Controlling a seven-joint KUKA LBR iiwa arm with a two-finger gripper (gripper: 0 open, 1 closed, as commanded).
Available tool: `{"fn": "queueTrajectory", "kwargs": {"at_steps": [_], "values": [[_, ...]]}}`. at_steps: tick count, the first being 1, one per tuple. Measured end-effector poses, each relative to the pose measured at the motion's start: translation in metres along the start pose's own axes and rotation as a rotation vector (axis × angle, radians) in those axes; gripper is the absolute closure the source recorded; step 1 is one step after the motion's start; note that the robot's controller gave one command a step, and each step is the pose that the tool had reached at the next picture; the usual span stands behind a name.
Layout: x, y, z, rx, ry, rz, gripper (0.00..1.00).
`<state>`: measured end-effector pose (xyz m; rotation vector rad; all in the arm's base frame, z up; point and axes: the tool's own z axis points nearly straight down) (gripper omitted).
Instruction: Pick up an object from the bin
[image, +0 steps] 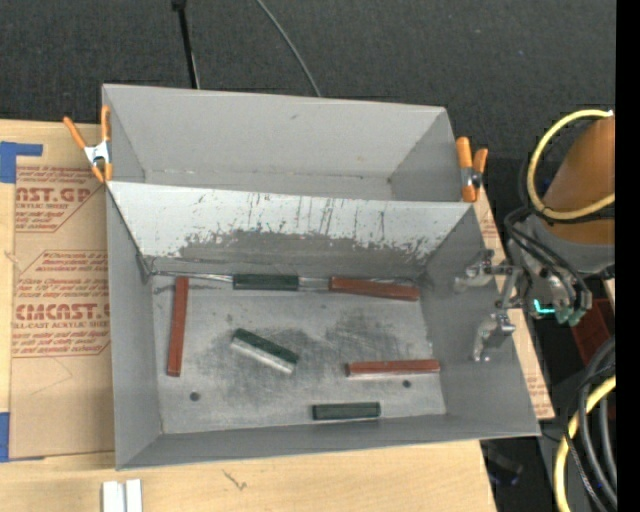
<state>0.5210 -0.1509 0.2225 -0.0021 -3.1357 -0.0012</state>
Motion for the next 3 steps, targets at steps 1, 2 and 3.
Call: {"fn": "queueTrajectory", "kwargs": {"at_steps": [1,2,3], "values": [[-0.002,0.001,-0.004,0.002,-0.008,-0.002,0.0],[0.008,0.007,0.048,0.003,-0.014,-0.024,0.0],[0.02,0.034,0.099,0.001,-0.006,-0.036,0.0]]}}
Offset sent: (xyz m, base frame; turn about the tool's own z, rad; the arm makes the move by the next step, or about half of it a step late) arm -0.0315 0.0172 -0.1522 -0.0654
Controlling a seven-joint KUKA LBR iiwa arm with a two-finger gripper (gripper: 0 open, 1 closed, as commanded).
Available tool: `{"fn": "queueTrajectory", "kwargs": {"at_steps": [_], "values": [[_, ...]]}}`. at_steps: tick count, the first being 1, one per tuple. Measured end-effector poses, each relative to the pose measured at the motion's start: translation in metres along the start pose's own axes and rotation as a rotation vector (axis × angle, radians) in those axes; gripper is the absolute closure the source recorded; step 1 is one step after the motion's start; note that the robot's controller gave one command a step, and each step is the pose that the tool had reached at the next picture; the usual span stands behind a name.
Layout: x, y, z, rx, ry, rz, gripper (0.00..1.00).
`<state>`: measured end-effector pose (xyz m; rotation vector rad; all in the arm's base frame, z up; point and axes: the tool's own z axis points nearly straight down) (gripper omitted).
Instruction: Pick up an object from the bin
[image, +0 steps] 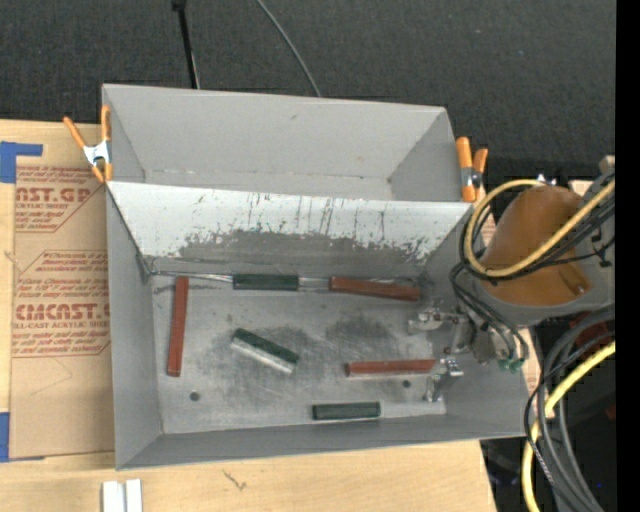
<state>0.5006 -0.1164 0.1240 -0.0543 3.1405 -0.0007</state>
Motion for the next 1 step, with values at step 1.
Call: {"fn": "queueTrajectory", "kwargs": {"at_steps": [1], "values": [[-0.0401,0.0201,0.0488,0.003,-0.01,-0.19,1.0]]}}
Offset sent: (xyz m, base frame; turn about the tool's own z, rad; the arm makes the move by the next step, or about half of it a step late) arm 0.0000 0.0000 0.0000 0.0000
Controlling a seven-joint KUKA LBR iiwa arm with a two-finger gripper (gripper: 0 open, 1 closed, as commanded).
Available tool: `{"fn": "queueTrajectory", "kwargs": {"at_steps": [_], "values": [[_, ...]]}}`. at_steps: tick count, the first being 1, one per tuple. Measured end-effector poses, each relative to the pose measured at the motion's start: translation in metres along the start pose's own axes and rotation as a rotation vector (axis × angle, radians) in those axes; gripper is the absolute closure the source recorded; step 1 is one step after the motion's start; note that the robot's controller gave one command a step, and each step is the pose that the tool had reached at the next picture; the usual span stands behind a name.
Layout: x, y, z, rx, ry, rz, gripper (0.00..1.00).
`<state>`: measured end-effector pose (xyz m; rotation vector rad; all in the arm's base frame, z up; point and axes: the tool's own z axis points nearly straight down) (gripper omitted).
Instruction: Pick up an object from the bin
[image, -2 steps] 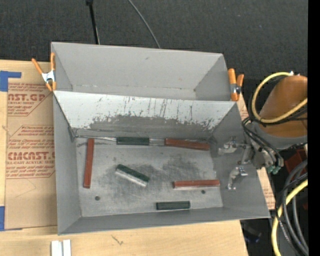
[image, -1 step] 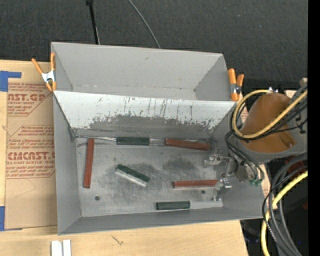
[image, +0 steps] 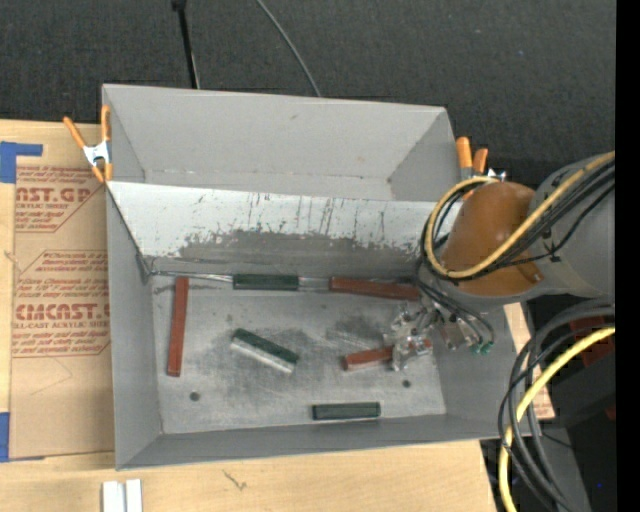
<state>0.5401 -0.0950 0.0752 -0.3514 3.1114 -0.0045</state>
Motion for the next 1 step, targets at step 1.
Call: {"fn": "queueTrajectory", "kwargs": {"at_steps": [1], "values": [[0.0,0.0,0.0,0.0,0.0,0.0,1.0]]}}
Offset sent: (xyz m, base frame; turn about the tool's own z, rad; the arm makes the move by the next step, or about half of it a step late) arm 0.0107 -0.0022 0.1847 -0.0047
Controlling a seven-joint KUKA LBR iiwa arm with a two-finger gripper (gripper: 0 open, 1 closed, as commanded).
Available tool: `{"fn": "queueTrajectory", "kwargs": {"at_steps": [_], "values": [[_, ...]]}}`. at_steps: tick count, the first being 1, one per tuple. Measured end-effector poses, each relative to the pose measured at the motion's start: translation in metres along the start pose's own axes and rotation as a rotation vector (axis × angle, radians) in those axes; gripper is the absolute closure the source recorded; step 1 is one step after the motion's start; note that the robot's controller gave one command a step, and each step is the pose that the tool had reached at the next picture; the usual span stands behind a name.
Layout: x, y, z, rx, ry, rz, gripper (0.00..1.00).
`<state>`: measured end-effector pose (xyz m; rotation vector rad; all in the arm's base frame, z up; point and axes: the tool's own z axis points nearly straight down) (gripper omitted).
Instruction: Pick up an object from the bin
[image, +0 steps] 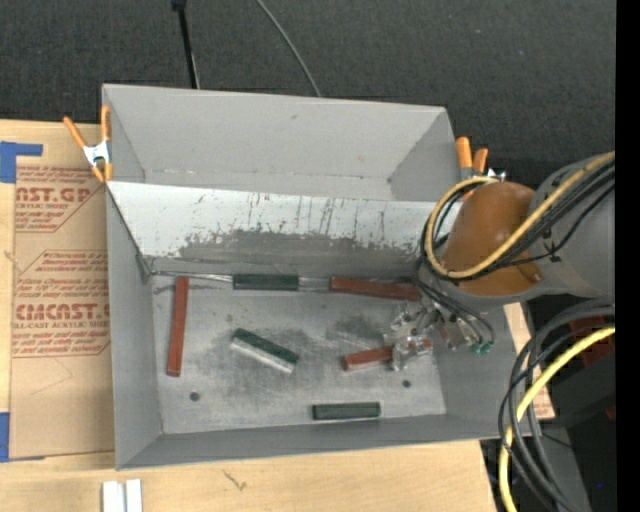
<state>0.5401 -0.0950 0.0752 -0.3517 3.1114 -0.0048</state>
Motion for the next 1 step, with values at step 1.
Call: {"fn": "queueTrajectory", "kwargs": {"at_steps": [1], "values": [[-0.0135,-0.0051,-0.1886,0.0,0.002,-0.004,1.0]]}}
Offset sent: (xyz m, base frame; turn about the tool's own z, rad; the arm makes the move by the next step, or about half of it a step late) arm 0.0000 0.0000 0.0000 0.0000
